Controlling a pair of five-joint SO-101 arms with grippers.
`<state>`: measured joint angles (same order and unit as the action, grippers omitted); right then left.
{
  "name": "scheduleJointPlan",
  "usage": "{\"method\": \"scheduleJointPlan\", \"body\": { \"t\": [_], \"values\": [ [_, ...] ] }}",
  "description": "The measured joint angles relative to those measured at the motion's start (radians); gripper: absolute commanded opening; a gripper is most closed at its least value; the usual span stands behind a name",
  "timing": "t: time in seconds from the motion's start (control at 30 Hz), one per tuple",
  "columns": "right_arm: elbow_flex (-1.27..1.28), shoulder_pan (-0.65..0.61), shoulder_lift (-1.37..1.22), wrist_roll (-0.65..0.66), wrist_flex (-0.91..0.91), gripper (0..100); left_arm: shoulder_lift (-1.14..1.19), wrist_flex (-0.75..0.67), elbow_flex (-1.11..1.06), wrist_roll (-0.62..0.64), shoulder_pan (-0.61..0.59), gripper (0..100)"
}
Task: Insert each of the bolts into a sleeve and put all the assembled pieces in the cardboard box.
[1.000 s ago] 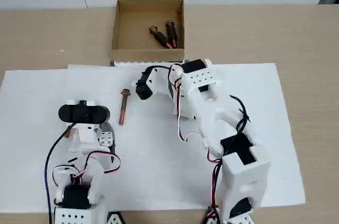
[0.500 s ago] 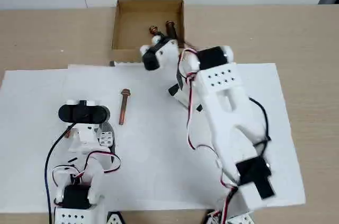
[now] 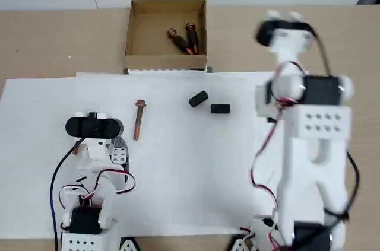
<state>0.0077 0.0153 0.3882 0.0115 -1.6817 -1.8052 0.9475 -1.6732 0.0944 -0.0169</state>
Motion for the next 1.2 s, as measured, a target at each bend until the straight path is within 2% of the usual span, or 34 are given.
{"method": "scheduleJointPlan", "body": {
  "t": [0.13,0.33,0.6,0.73,0.93,1.2],
  "values": [
    [0.126,0.078,0.230,-0.060,0.000,0.2,0.000,0.000,0.000,0.000,0.000,1],
    [0.374,0.097,0.591,-0.072,0.000,0.2,0.000,0.008,0.060,0.000,0.000,1],
    [0.632,0.095,0.916,-0.072,0.048,0.3,0.017,0.219,0.345,-0.002,0.000,1],
    [0.672,0.095,0.942,-0.048,0.072,0.3,0.164,0.304,0.526,-0.003,0.000,1],
    [0.709,0.095,0.962,-0.029,0.092,0.3,0.500,0.310,0.802,-0.003,0.000,1],
    [0.712,0.095,0.964,-0.029,0.092,0.3,0.806,0.310,0.988,-0.005,-0.006,1]
  ]
}}
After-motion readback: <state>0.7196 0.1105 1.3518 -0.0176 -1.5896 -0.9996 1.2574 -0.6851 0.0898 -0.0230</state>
